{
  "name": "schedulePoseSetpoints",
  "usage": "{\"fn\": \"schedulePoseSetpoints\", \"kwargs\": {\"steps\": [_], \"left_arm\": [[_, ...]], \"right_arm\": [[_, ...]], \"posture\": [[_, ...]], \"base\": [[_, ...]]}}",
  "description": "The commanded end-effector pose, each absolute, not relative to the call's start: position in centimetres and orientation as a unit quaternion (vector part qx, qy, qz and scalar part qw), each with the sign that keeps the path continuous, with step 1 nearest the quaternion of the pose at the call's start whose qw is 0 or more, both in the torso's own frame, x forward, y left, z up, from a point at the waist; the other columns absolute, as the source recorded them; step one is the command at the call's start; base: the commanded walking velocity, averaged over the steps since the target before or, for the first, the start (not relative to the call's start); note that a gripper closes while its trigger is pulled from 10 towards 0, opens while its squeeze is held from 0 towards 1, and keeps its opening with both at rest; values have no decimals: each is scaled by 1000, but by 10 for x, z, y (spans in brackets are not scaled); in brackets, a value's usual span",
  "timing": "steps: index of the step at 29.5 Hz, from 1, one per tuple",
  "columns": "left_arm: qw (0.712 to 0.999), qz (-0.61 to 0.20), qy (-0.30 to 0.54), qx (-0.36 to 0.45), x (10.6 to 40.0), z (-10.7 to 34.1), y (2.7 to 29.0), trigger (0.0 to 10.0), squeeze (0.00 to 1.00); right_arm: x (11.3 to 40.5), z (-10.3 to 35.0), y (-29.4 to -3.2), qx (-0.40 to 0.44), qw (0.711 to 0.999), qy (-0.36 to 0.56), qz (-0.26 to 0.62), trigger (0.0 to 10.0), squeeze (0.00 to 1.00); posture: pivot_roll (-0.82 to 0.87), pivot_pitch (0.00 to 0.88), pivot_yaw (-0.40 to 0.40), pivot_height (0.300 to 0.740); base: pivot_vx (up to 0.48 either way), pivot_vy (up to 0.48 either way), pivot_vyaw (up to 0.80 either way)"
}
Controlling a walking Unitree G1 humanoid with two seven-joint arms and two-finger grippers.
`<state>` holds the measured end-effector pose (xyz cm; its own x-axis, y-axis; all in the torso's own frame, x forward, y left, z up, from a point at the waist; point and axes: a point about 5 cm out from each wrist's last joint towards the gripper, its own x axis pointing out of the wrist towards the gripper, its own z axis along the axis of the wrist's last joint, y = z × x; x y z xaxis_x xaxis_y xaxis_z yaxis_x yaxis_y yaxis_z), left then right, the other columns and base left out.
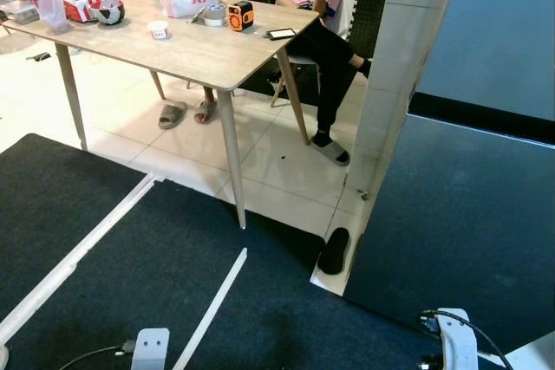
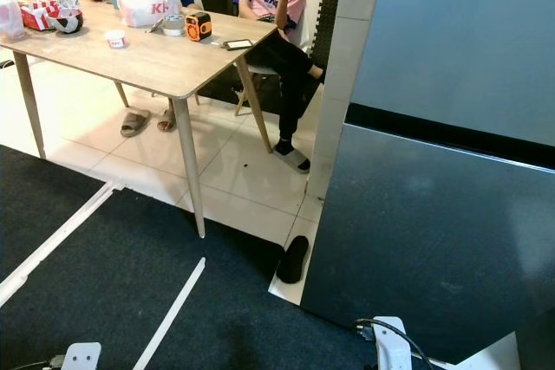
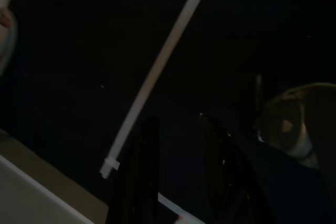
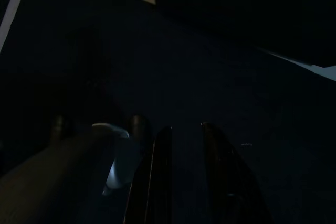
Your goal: Restocking fridge
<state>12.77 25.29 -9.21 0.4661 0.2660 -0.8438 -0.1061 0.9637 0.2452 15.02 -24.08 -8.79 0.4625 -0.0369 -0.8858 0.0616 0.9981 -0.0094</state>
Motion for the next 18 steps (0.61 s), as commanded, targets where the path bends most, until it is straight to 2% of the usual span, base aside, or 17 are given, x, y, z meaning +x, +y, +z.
{"fn": "schedulePoseSetpoints", "kwargs": {"steps": [1, 6, 7, 8, 9, 18], "left_arm": [[846, 117, 507, 112, 128, -88, 266, 10000, 0], [853, 120, 493, 120, 138, -83, 271, 10000, 0], [857, 115, 490, 111, 140, -82, 270, 10000, 165], [860, 112, 488, 99, 141, -82, 269, 10000, 1000], [863, 111, 485, 87, 142, -82, 267, 10000, 1000], [860, 94, 498, 56, 135, -90, 252, 10000, 1000]], "right_arm": [[154, -87, -239, 9, 856, 516, -29, 10000, 0], [152, -90, -232, 8, 850, 527, -20, 10000, 0], [152, -90, -230, 14, 850, 527, -19, 10000, 0], [153, -90, -227, 24, 852, 523, -20, 10000, 278], [154, -90, -226, 34, 854, 519, -21, 10000, 1000], [149, -91, -231, 44, 853, 518, -37, 10000, 1000]], "posture": [[-9, 0, -10, 740], [-5, 0, -1, 740], [-13, 0, 10, 740], [-18, 0, 13, 740], [-21, 0, 15, 740], [-29, 0, 24, 740]], "base": [[0, 0, 0], [0, 0, 0], [0, 0, 0], [0, 0, 0], [0, 0, 0], [0, 0, 0]]}}
